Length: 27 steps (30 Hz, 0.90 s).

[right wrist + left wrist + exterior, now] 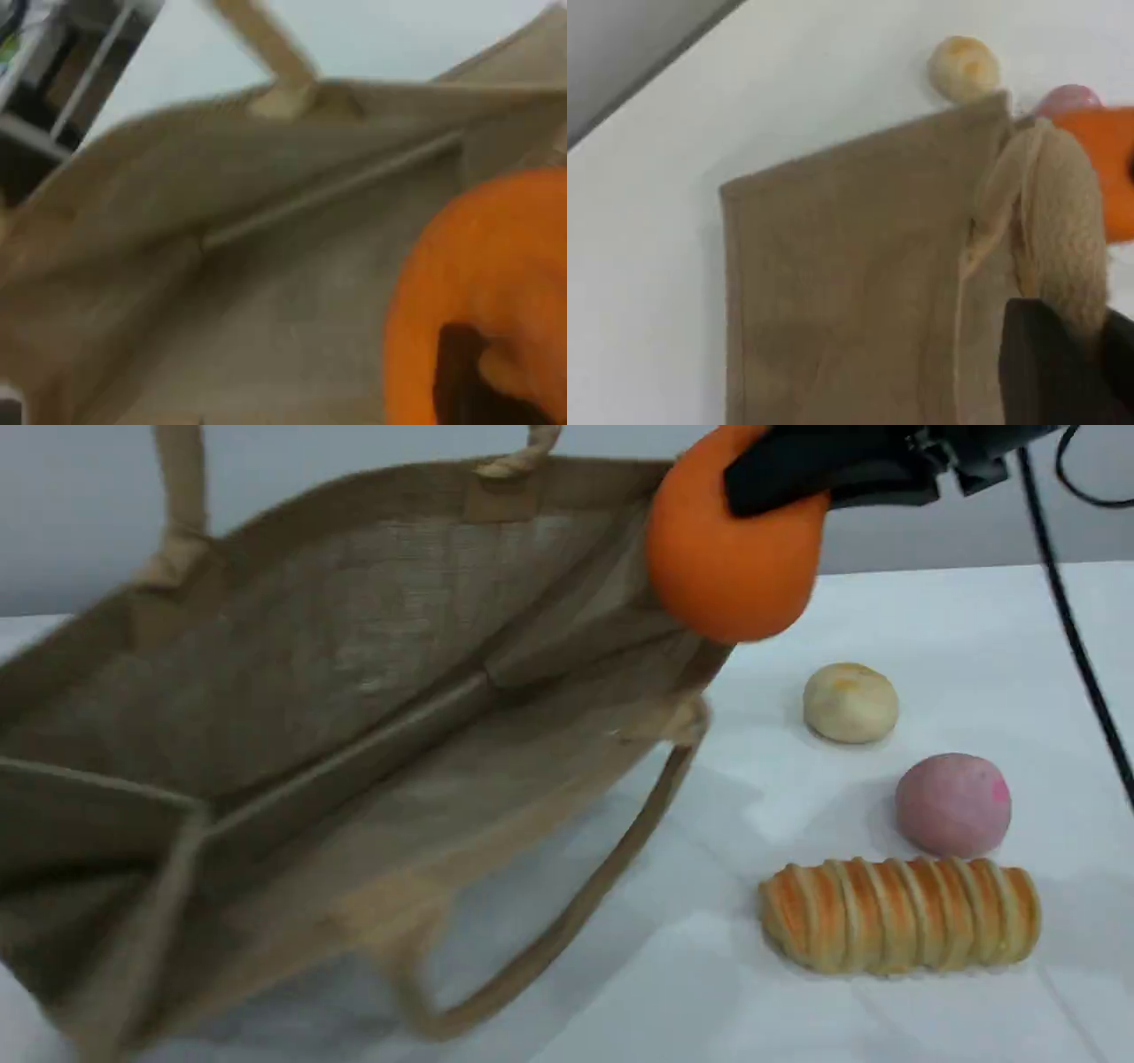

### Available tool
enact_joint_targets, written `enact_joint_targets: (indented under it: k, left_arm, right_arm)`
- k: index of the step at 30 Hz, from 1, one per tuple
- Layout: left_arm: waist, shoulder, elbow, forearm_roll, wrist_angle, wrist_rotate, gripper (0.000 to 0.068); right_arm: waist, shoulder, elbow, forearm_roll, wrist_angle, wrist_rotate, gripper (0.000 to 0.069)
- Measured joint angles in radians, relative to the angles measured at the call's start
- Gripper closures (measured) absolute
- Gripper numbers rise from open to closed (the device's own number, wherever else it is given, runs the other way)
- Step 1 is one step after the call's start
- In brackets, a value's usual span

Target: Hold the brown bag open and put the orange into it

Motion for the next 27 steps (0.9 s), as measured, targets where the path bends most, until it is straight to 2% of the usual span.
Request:
enact_joint_targets:
  k: [6, 11, 16, 22, 27]
  left_arm:
    - [0.0, 0.021, 0.001, -0.004, 0.007, -0.001, 0.0597]
    - [0.0, 0.022, 0.001, -0.004, 0.015, -0.003, 0.0597]
    - [0.0, 0.022, 0.001, -0.003, -0.025, -0.014, 0.0597]
    - [0.0, 0.022, 0.001, -0.003, -0.045, -0.027, 0.0597]
    - [0.0, 0.021, 0.001, -0.003, -0.045, -0.035, 0.0597]
  right_arm:
    - [0.087, -0.029, 0.006, -0.003, -0.021, 0.0, 0.0663]
    - [0.072, -0.06, 0.006, -0.008, -0.075, 0.015, 0.0663]
    - [0.074, -0.062, 0.006, -0.039, -0.029, 0.045, 0.0663]
    - [0.076, -0.061, 0.016, -0.021, -0.043, 0.048, 0.0663]
    - [0.133, -0.06, 0.017, -0.002, -0.119, 0.053, 0.0663]
